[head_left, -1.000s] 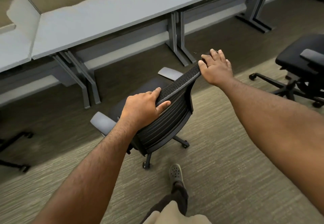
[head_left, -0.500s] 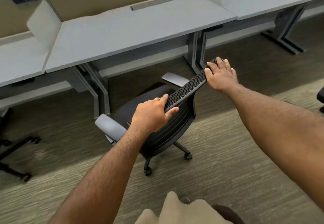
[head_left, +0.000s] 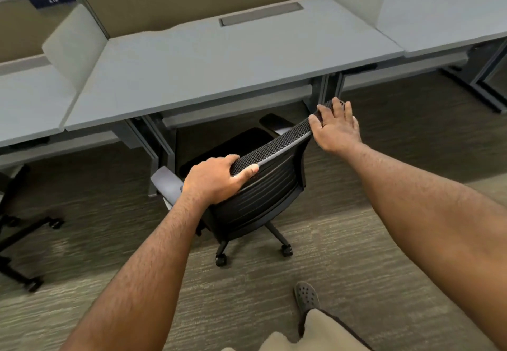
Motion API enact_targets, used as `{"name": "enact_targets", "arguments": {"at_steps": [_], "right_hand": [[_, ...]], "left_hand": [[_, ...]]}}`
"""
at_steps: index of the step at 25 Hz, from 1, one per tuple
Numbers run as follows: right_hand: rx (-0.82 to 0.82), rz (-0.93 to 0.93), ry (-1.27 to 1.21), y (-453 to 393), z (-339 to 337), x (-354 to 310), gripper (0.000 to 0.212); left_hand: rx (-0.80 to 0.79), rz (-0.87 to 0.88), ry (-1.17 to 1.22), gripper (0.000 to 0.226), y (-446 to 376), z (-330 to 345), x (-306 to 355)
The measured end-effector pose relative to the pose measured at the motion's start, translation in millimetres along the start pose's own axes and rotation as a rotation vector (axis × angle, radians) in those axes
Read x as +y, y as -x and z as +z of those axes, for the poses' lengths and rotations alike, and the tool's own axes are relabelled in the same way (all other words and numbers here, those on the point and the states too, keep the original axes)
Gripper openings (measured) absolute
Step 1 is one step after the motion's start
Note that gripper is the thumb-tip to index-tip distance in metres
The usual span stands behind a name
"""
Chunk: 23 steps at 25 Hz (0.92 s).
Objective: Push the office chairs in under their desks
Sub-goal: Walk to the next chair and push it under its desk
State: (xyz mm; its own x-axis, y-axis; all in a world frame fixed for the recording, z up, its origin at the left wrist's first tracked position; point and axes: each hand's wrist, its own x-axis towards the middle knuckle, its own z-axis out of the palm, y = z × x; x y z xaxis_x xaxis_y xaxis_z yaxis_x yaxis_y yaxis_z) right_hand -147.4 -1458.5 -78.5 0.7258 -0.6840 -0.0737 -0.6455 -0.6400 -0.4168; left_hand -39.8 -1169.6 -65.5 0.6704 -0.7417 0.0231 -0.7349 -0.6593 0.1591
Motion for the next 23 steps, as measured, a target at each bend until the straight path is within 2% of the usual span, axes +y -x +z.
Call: {"name": "enact_targets", "arguments": {"at_steps": [6, 11, 14, 17, 20, 23], "right_hand": [[-0.038, -0.053, 0.01, -81.3, -9.1, 10.3, 0.065], [-0.049, -0.087, 0.026, -132.1, -19.0, 17.5, 0.067], [-0.009, -0.11, -0.009, -136.3, -18.1, 21.3, 0.069], [0.033, -0.12, -0.066, -118.4, -6.8, 25.4, 0.07], [0.002, -0.088, -0.091, -88.9, 8.2, 34.8, 0.071], [-0.042, -0.067, -0.054, -52.7, 24.1, 50.1, 0.072]], "left_hand": [[-0.068, -0.081, 0.052, 0.102, -72.7, -0.1, 11.2], [0.008, -0.109, -0.006, 0.1, -113.9, 4.6, 26.1], [0.072, -0.093, 0.019, 0.091, -128.3, 2.5, 35.8], [0.227, -0.01, 0.138, 0.071, -127.2, 0.3, 47.3], [0.425, 0.153, 0.163, 0.056, -101.1, 10.7, 65.5], [0.369, 0.349, 0.129, 0.052, -60.3, 34.3, 84.4]]}}
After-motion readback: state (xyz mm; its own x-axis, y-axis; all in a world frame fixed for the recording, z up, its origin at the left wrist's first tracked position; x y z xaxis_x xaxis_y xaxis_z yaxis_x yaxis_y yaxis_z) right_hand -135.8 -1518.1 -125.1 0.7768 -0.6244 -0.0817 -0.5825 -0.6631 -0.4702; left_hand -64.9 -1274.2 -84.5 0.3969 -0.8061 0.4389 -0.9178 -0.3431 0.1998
